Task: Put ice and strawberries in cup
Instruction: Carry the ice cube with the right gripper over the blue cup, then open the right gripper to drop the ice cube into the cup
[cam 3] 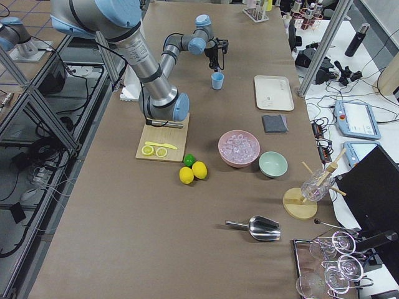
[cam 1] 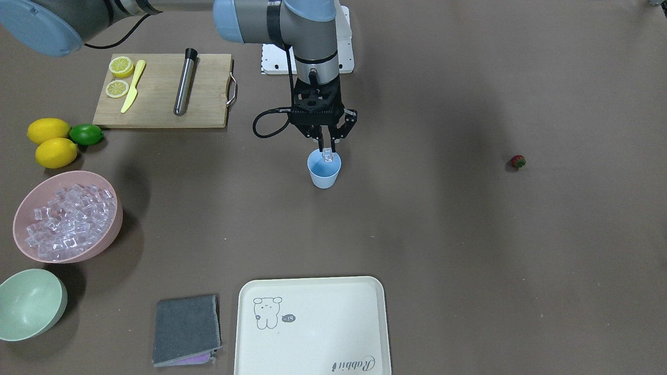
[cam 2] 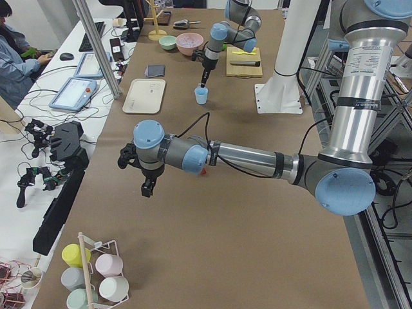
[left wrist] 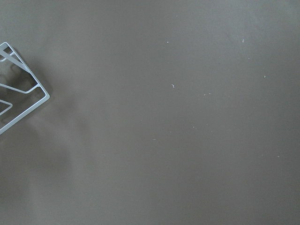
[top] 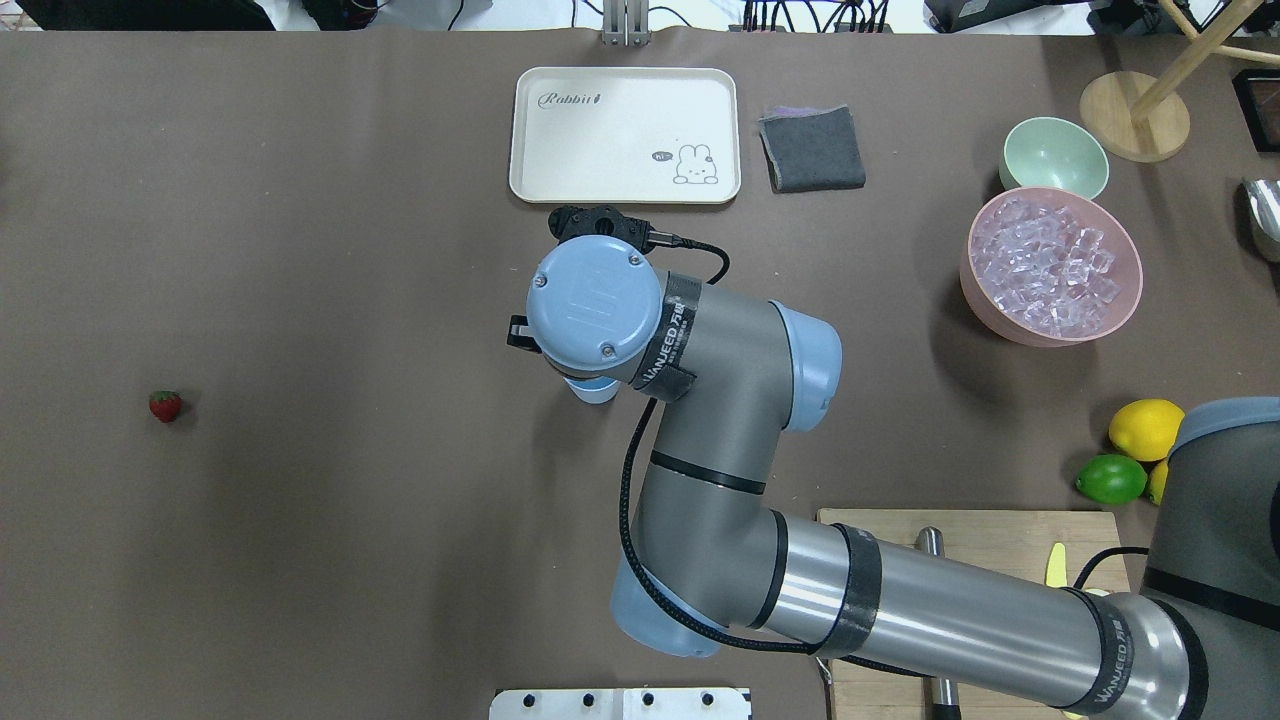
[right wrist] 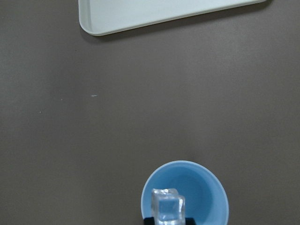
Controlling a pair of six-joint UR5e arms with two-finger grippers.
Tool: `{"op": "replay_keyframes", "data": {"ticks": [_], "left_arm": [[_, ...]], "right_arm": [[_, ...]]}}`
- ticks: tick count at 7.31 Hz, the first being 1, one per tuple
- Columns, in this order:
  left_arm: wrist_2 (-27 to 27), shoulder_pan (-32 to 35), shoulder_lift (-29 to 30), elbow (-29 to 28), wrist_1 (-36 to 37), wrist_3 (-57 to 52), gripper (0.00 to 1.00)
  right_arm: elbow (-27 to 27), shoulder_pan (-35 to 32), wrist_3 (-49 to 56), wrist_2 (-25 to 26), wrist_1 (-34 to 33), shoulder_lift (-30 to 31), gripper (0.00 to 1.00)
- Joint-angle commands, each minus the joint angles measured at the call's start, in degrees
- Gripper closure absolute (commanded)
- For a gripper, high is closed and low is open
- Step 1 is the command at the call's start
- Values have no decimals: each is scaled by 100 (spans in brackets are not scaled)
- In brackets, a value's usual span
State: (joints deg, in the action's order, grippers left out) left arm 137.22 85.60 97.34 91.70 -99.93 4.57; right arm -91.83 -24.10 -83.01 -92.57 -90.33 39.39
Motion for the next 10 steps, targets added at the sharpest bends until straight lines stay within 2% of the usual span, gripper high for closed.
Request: {"op": "replay_keyframes", "data": {"ticks": [1, 4, 5, 6, 7, 8, 9, 10], "left_arm": [[-2, 0, 4, -11, 0, 0, 2], [-2, 0, 40, -29, 0, 0, 2], [-2, 0, 40, -20, 0, 0, 2], [-2, 0, 40, -20, 0, 0, 2], [-2, 0, 40, -29, 0, 0, 2], [-2, 0, 48, -29, 9, 0, 2], [-2, 0, 48, -38, 9, 0, 2], [-2, 0, 48, -29, 9, 0, 2]], "right_arm": [[69, -16, 39, 11, 7, -10, 90], [69, -77, 75, -42, 24, 87, 88], [60, -69, 92, -42, 24, 148, 81], [60, -69, 31, -33, 33, 148, 52], [60, -69, 66, -33, 33, 157, 36], [60, -60, 40, -33, 33, 157, 36], [51, -42, 31, -33, 25, 140, 25], [-1, -77, 57, -59, 24, 122, 20]]}}
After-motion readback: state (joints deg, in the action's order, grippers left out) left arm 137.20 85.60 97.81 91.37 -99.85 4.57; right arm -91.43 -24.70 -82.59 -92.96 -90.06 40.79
